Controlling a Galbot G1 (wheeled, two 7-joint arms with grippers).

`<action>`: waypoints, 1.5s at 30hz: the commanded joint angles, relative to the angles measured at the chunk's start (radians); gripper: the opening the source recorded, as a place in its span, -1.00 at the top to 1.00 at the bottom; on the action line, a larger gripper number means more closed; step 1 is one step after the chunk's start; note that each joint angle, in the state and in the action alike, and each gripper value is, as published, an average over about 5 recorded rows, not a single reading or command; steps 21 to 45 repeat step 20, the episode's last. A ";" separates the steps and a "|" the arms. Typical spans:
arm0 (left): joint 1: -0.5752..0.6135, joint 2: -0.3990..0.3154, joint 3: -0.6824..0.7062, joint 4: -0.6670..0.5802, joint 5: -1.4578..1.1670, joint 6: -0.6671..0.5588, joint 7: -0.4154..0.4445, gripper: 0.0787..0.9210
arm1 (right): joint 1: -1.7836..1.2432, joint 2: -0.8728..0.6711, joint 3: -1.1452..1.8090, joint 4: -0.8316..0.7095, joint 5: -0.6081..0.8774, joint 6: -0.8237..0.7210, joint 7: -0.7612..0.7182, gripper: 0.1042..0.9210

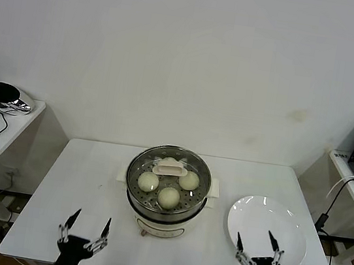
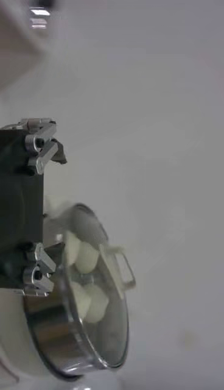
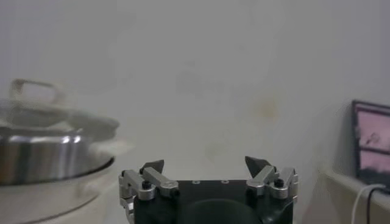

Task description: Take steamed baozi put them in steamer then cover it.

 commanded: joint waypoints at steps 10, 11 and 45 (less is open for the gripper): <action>0.143 -0.033 -0.063 0.089 -0.222 -0.134 0.021 -0.77 | -0.113 -0.014 -0.091 0.044 0.029 -0.072 0.005 -0.76; 0.145 -0.031 -0.063 0.087 -0.224 -0.129 0.023 -0.77 | -0.114 -0.015 -0.091 0.046 0.028 -0.076 0.007 -0.76; 0.154 -0.028 -0.061 0.090 -0.221 -0.108 0.025 -0.77 | -0.118 -0.016 -0.087 0.046 0.020 -0.079 0.013 -0.76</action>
